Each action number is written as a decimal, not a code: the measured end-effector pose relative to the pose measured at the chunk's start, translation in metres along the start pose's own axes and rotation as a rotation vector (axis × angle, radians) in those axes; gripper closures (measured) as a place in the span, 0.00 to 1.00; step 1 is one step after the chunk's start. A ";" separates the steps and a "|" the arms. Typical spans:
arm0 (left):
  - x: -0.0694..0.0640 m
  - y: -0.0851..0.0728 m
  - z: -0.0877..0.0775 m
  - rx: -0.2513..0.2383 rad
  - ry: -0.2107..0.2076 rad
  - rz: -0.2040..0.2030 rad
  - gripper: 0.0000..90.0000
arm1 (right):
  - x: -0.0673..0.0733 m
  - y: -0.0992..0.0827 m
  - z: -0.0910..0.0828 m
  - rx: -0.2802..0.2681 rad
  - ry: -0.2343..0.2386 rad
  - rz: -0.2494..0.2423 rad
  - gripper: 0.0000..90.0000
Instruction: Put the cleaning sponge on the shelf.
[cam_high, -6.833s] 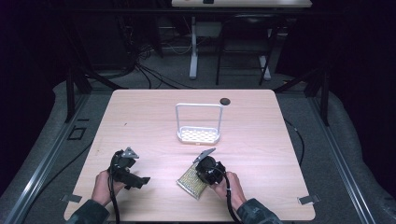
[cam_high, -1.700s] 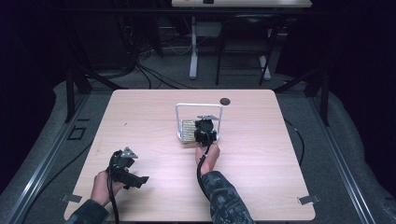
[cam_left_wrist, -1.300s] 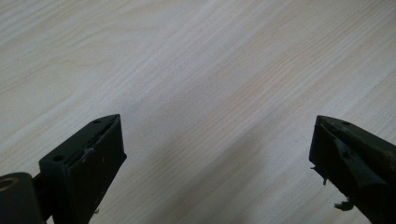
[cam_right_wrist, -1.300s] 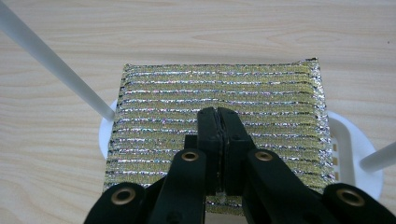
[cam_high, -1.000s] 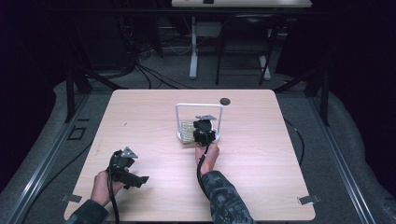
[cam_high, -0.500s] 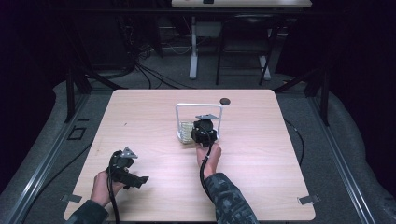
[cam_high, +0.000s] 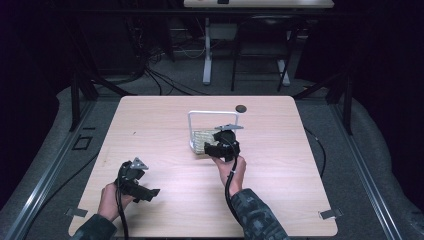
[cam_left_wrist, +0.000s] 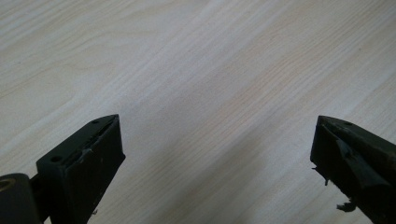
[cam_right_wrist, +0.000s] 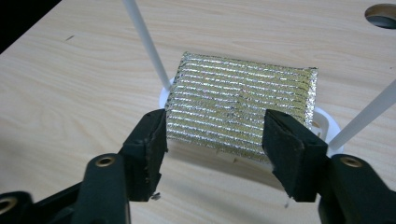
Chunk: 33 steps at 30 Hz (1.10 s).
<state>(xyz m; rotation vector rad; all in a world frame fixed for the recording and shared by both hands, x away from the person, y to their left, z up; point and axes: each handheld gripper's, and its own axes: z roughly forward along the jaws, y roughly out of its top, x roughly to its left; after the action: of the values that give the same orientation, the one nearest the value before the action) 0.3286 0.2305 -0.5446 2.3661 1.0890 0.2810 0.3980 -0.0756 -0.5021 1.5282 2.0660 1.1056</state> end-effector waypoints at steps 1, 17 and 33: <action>0.000 0.000 0.000 -0.001 0.004 0.001 0.03 | -0.001 0.000 -0.003 0.006 0.010 -0.002 0.41; -0.001 0.001 0.001 -0.002 0.001 0.007 0.03 | -0.016 -0.012 -0.046 0.091 0.075 -0.124 0.17; -0.002 0.002 0.002 0.001 -0.009 0.009 0.02 | -0.037 -0.032 -0.087 0.113 0.069 -0.196 0.13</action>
<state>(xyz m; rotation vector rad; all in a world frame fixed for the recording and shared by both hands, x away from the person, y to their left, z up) 0.3293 0.2277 -0.5452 2.3714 1.0751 0.2727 0.3320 -0.1462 -0.4769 1.3182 2.3042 0.9965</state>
